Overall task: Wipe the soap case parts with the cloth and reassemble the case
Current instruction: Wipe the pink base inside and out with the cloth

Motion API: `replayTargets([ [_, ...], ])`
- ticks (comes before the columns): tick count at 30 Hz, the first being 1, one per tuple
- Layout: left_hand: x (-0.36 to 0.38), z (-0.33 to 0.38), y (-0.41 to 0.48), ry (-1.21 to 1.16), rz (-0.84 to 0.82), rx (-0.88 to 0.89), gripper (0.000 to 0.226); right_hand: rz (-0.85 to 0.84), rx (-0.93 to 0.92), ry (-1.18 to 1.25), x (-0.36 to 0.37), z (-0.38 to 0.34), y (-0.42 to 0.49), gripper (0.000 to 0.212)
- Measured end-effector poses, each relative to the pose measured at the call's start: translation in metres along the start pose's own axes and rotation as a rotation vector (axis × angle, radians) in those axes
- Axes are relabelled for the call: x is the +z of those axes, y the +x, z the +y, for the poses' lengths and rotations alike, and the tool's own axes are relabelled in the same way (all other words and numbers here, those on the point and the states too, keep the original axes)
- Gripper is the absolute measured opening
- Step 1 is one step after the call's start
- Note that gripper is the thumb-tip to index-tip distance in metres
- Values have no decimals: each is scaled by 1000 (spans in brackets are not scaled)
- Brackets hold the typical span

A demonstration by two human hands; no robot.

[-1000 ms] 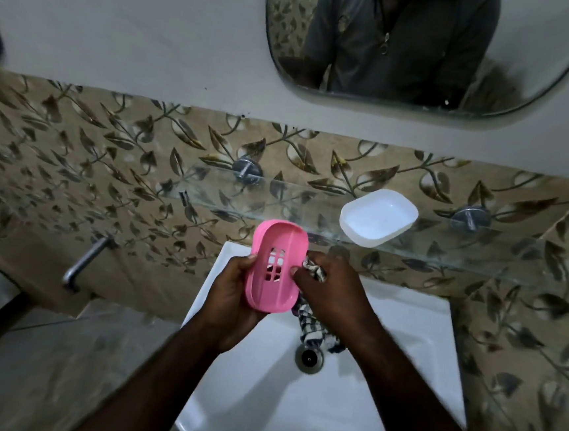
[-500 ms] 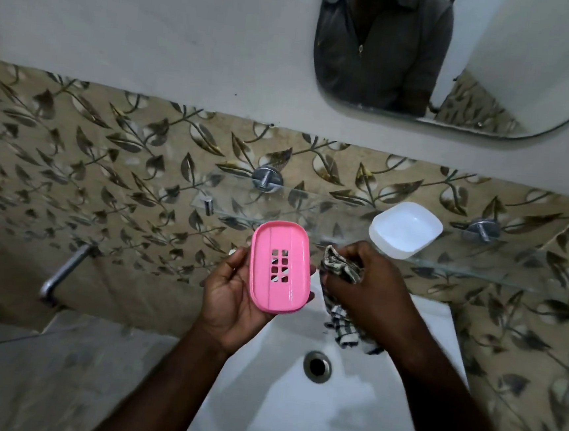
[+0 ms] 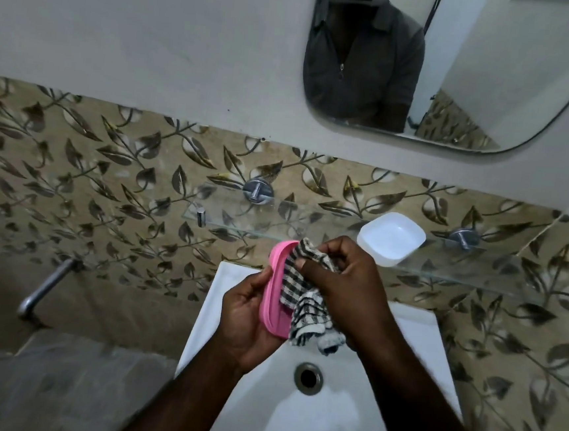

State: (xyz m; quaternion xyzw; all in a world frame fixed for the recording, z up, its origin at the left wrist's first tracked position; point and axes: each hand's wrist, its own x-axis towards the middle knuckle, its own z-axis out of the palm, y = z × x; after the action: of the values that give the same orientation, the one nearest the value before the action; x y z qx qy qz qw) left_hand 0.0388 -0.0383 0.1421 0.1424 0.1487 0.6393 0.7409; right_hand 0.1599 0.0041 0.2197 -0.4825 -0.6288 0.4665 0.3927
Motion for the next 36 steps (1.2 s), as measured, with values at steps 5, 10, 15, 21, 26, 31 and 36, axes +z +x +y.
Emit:
replayTargets([
  [5, 14, -9, 7, 91, 162, 12, 54, 4, -69, -95, 7, 2, -1, 13],
  [10, 10, 2, 13, 229, 241, 13, 68, -240, -104, -187, 5, 7, -12, 13],
  [15, 14, -1, 12, 321, 240, 16, 59, -209, -1, 25, -5, 6, -10, 8],
  [21, 25, -6, 15, 376, 266, 27, 58, -131, -96, -1, -7, 5, -8, 11],
  [26, 21, 5, 16, 510, 341, 39, 60, -403, -407, -438, -12, 35, -27, 19],
  [31, 20, -6, 18, 625, 362, 28, 62, -375, -571, -837, -25, 56, -20, 36],
  [36, 28, -9, 19, 656, 377, 147, 63, -256, -210, -353, -13, 43, -35, 21],
])
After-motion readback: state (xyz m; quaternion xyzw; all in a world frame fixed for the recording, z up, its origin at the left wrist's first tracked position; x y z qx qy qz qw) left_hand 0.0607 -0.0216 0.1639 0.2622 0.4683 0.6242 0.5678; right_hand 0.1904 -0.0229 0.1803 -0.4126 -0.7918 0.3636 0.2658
